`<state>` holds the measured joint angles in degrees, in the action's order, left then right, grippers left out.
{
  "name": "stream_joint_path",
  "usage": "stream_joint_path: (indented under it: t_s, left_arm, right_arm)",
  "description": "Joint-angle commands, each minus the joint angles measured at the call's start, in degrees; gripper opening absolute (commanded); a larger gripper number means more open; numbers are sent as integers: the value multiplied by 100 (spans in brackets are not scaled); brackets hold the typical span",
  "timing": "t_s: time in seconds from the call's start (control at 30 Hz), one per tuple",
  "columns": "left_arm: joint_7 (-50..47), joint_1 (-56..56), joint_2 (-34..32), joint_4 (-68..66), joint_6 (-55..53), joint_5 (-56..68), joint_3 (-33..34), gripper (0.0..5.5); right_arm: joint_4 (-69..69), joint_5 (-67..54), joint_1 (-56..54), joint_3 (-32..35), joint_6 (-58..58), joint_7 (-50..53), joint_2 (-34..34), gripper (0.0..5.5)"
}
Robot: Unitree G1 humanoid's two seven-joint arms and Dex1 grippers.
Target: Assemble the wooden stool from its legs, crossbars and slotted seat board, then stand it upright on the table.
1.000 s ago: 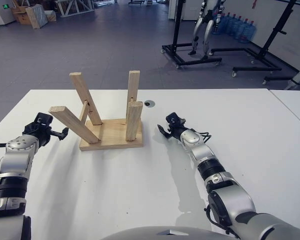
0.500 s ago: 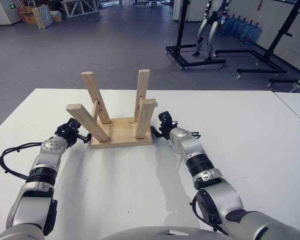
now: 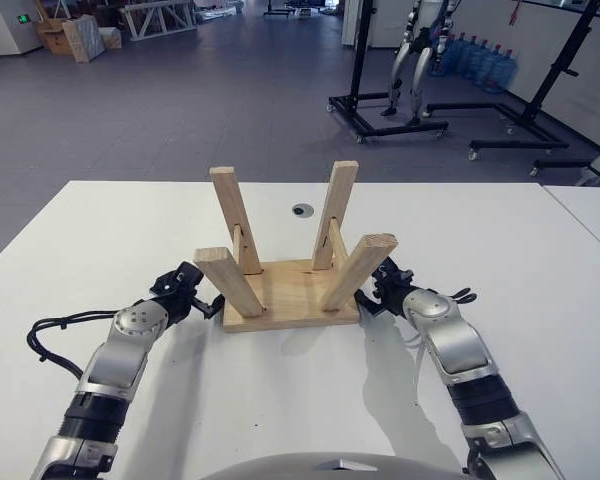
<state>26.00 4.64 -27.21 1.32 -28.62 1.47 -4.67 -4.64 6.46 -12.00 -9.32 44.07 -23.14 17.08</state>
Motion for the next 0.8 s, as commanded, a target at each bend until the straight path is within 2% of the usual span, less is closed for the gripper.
stream_joint_path:
  t_s: [0.03, 0.23, 0.37, 0.5, 0.57, 0.63, 0.73, 0.8]
  left_arm:
    - [194, -23, -97, -99, -337, 48, -34, 540]
    - [120, 489, -668, -902, -63, -34, 610, 540]
    - [558, 934, -1050, -839, -153, 1045, 2029, 540]
    - [3026, 424, -2316, -321, -101, 2435, 3062, 540]
    - [5151, -651, -3257, -130, -657, 3215, 3903, 540]
    - [6337, -1331, -3820, -16, -1247, 3705, 4514, 540]
    - [6629, -1831, -3896, 493, -1575, 4162, 4694, 540]
    - [6193, -1453, -3483, 938, -1561, 4307, 4113, 540]
  right_arm:
    - [-243, -313, -30, 40, 327, -179, -39, 419]
    - [-606, -587, -49, 313, 559, -480, 407, 419]
    - [87, -714, -416, 1016, -361, -759, 1224, 419]
    - [843, -1055, -641, 1603, -1438, -1734, 2328, 419]
    - [828, -1904, -303, 2255, -1754, -3145, 2986, 419]
    - [797, -2631, 306, 2817, -1946, -4575, 3530, 419]
    - [712, -3504, 824, 3289, -1648, -5732, 3753, 419]
    - [296, -4021, 830, 3091, -1399, -5763, 3353, 419]
